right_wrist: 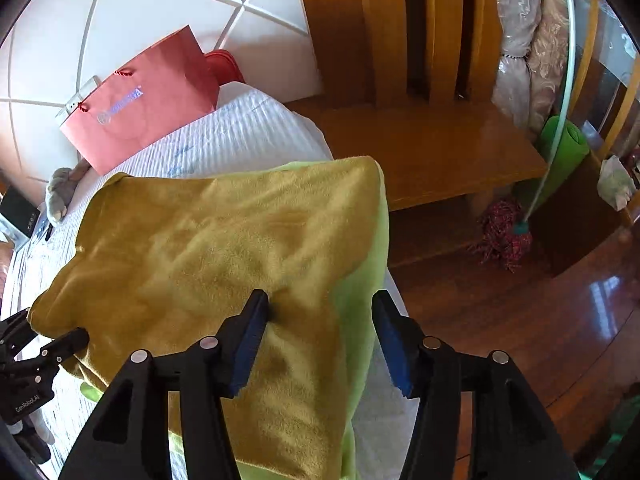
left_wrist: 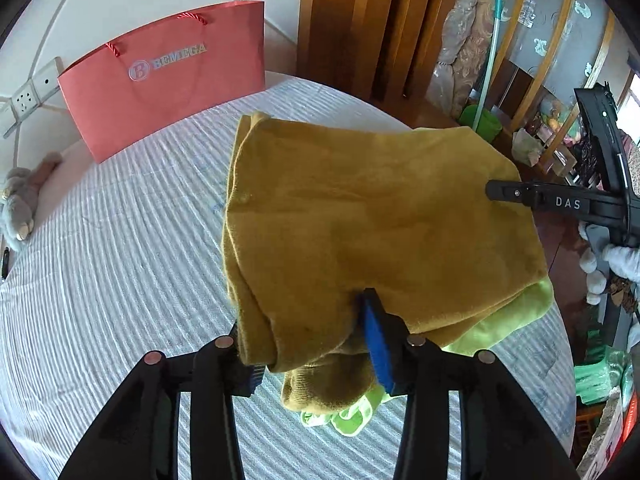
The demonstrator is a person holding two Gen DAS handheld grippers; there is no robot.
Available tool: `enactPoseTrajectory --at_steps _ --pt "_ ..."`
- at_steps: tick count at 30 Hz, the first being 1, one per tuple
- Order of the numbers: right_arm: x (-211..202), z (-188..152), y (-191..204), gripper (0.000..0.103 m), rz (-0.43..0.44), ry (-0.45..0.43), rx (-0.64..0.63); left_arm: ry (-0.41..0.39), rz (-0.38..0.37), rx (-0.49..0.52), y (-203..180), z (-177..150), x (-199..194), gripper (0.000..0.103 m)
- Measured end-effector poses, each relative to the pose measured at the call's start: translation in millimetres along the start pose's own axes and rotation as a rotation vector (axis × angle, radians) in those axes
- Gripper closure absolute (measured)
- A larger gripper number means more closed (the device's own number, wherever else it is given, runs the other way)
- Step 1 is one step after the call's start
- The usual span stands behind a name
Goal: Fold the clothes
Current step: 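Lower the folded T-shirt onto the green cloth and open both grippers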
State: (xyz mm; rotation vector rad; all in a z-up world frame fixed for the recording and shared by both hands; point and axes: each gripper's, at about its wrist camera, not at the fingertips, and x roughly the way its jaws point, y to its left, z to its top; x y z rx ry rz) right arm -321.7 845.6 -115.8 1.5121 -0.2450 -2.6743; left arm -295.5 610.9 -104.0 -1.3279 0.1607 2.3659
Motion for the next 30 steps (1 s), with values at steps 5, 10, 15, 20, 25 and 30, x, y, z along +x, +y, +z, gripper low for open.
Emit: enactPoseTrajectory --at_steps 5,10,15,20,25,30 --pt "-44 -15 7 0.014 0.003 -0.096 0.015 -0.067 -0.030 -0.021 -9 -3 -37 0.048" --pt "-74 -36 27 0.002 -0.021 -0.145 -0.012 -0.069 -0.013 -0.033 -28 -5 -64 0.044" --pt "-82 -56 35 0.000 -0.040 -0.131 -0.008 -0.075 0.025 -0.002 -49 -10 -77 0.044" --pt "-91 -75 36 0.000 -0.031 -0.121 -0.006 -0.064 0.015 -0.002 -59 -14 -78 0.044" --pt "-95 -86 40 0.000 -0.031 -0.104 -0.022 -0.055 0.025 0.005 -70 -15 -76 0.044" --pt "-94 -92 42 0.000 -0.020 -0.098 -0.019 -0.046 0.033 0.001 -72 -17 -75 0.044"
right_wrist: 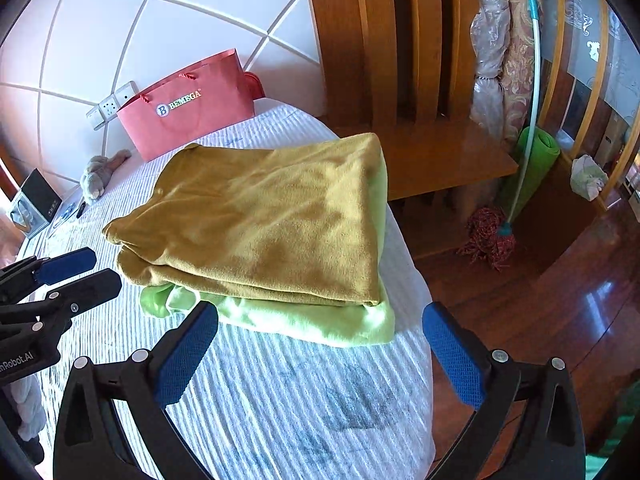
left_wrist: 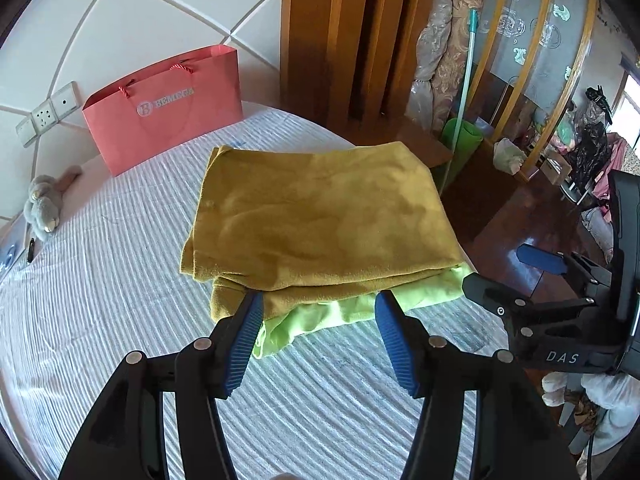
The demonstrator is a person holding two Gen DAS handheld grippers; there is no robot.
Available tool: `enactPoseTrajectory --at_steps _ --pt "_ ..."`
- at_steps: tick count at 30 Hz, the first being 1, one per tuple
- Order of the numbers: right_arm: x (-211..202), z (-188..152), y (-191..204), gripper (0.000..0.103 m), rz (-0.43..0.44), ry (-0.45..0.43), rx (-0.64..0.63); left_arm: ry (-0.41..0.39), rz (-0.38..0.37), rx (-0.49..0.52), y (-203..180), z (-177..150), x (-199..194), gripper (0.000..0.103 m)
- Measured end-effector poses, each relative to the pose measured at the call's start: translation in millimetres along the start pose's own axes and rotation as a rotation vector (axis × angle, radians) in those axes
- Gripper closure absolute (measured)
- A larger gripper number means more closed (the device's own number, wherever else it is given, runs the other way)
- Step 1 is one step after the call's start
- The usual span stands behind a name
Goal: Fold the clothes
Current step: 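Lower the folded T-shirt onto the green cloth and open both grippers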
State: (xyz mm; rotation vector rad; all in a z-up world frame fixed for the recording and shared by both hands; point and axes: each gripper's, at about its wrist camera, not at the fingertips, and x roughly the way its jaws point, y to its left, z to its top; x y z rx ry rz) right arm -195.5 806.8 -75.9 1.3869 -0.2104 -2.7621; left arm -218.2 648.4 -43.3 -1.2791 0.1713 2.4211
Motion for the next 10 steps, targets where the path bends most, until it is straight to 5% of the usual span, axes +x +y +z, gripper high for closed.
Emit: enactPoseTrajectory --at_steps 10 --pt "2.5 -1.2 4.9 0.000 0.006 0.002 -0.009 -0.029 0.034 0.022 -3.3 1.0 -4.5 0.044"
